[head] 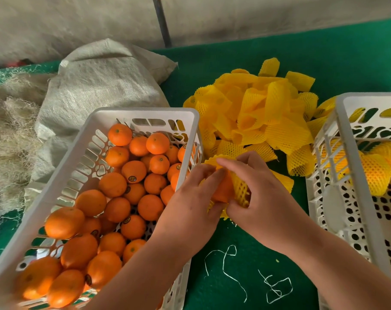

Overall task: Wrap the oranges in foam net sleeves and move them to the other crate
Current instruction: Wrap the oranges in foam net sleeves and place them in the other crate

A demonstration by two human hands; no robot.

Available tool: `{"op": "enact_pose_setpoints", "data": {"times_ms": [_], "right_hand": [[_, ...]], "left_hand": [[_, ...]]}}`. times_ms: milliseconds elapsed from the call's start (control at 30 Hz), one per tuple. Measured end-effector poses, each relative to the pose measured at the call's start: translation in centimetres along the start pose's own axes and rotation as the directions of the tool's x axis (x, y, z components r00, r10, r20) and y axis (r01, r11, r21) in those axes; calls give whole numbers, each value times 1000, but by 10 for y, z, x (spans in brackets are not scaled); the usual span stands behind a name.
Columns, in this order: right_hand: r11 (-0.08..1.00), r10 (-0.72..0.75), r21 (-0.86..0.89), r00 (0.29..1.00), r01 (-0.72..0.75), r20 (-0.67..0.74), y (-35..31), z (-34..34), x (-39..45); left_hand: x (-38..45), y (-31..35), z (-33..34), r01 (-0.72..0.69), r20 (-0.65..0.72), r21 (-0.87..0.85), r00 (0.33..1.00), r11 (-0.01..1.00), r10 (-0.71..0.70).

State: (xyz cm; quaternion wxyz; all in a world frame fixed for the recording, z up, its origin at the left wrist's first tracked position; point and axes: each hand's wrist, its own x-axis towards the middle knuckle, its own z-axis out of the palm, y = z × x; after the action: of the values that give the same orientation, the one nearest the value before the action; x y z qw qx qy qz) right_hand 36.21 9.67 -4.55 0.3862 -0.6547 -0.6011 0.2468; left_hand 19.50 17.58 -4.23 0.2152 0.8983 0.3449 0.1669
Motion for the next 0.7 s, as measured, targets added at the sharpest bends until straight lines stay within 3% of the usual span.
{"op": "enact_pose_setpoints", "data": {"times_ms": [200, 333, 433, 533, 600, 700], "right_hand": [[997, -58, 53, 998, 60, -39, -2, 2, 0], [976, -71, 201, 995, 85, -73, -7, 2, -1], [964, -25, 251, 967, 90, -252, -10, -3, -1], [961, 160, 272, 898, -47, -409, -10, -14, 3], [936, 254, 320, 909, -145, -332, -9, -17, 7], [870, 331, 403, 942, -283, -54, -11, -13, 11]], "left_hand": [[1, 5, -4, 22, 5, -49, 1000, 999, -22], [0, 7, -5, 15, -1, -88, 1000, 996, -15], [-2, 4, -7, 38, -55, -83, 998, 996, -42], [-3, 1, -9, 39, -114, -109, 992, 993, -51], [-5, 1, -11, 28, -148, -136, 988, 990, -48], [-6, 2, -12, 17, -186, -147, 982, 989, -44]]}}
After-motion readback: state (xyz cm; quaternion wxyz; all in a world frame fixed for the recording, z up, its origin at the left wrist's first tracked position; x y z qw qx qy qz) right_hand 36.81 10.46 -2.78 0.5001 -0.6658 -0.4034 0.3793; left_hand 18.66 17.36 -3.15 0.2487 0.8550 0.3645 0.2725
